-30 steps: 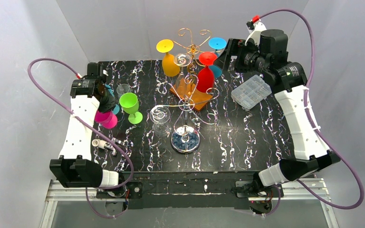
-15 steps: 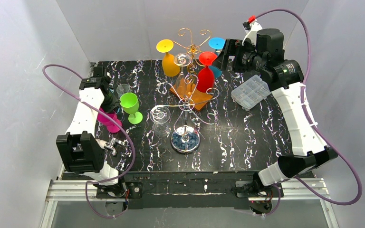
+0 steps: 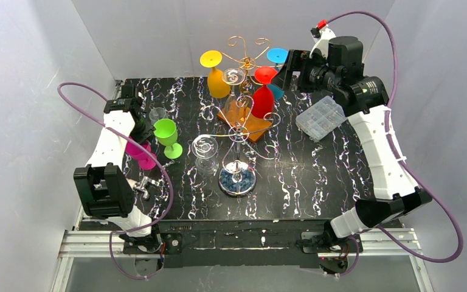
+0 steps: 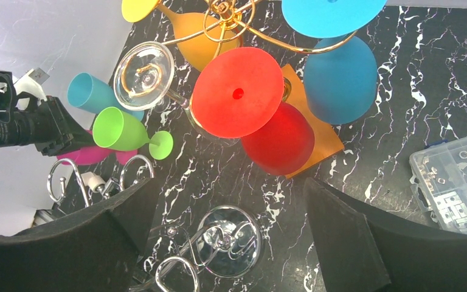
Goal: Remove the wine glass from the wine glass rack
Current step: Place the wine glass at the center of the board.
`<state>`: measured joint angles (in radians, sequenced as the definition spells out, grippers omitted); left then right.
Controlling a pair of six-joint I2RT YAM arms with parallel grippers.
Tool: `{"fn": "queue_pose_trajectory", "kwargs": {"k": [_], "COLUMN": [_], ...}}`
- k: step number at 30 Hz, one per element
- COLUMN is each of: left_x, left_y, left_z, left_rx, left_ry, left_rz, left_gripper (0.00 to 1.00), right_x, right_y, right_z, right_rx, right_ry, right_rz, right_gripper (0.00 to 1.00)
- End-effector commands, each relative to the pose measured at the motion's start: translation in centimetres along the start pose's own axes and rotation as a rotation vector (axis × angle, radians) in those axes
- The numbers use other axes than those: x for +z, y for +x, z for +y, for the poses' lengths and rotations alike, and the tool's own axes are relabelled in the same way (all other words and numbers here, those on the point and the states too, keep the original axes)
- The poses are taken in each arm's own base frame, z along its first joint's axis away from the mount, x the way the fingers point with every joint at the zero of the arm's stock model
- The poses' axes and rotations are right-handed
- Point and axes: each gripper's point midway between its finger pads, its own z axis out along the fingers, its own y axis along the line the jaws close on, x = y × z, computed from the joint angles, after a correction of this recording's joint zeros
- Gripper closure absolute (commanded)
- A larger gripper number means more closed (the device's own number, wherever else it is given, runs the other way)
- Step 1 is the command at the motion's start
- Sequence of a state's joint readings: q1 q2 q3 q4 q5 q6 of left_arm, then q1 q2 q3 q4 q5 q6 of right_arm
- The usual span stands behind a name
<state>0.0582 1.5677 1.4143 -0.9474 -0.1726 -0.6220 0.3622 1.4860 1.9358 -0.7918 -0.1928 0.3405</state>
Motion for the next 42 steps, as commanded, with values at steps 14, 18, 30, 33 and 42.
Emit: {"fn": "queue_pose_trajectory", "kwargs": {"k": [14,18,30,33,42], "left_x": [-2.6,-3.7,-6.9,-7.7,-12.0], "left_y": [-1.0,-1.2,-2.7,-3.1,-4.4], "left_z": [0.2,0.2,0.9,1.1,1.4], "left_rx": [0.033,0.044,0.053,0.054,0.06], "left_ry": [0.045,0.066,0.071,0.072,0.133], "left_rz": [-0.059,-0.079,-0.168,-0.194,-0.319], "left_gripper": [0.56,0.5,0.47,0.47,0.41], "right_x": [-0.8,-0.8,-0.5,-0.7,-0.3], "right_y": [-1.6,-1.6,-1.5,-1.6,-0.6], "right_z": [1.9,2.2,3.0,3.3,8.0], "right_rx": [-0.015,-0.013,0.002,-0.001,-0.112], "right_ry": [-0.065,-0.079,-0.118,-0.129,-0.132], "right_rz": [-0.041,-0.039,-0.027,-0.027,0.015], "right_gripper": [0.02,0.02,0.02,0.02,0.02]}}
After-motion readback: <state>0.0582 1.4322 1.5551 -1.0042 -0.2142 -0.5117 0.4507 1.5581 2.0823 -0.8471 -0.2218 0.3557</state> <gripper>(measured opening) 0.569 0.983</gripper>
